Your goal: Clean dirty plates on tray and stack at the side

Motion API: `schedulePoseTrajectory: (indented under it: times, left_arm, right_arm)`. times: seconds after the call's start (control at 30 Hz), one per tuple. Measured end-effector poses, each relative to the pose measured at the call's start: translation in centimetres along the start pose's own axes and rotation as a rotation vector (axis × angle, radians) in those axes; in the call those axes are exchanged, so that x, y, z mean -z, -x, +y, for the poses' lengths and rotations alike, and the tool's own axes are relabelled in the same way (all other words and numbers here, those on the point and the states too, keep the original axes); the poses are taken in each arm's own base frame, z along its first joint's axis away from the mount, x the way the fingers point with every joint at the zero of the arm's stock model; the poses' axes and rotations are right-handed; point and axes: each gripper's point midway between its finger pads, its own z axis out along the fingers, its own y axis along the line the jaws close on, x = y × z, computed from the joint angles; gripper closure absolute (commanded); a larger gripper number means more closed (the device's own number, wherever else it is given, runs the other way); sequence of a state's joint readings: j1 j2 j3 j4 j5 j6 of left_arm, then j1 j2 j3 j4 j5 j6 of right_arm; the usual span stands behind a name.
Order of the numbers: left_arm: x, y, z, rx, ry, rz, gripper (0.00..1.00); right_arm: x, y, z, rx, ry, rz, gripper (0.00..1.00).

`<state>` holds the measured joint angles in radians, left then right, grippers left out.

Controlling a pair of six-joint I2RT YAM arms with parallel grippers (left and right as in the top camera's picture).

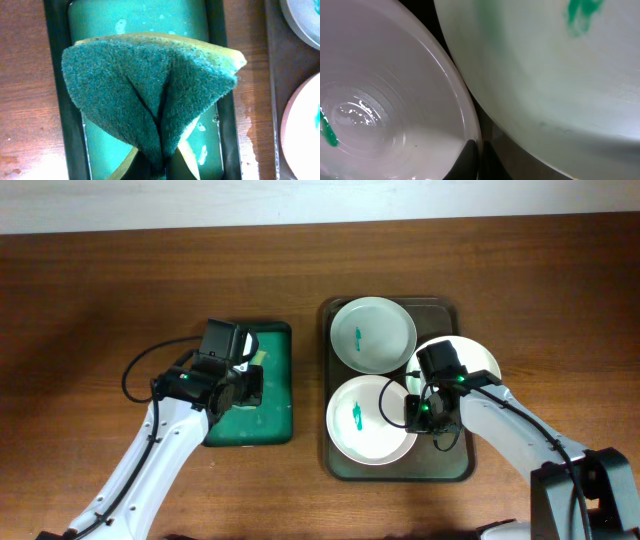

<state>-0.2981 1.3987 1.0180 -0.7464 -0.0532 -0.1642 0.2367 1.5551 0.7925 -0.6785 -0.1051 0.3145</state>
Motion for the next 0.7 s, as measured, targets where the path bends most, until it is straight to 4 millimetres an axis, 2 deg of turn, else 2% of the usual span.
schedulePoseTrajectory:
  times: [0.13,0.6,0.7]
  left_arm:
    - [0.0,0.9,-0.4,-0.043,-0.019,-0.035,1.00]
    - [0.1,1.8,-1.4,-0.067,-0.041,-0.076,1.00]
    - [0.1,1.5,-0.8,0.024,-0.013,-0.064,1.00]
  right_arm:
    - [0.0,0.0,0.0,-0.001,0.000,0.000,0.96]
    - [0.0,0.0,0.0,-0.001,0.000,0.001,0.96]
    - [0.0,0.0,0.0,-0.001,0.000,0.001,0.96]
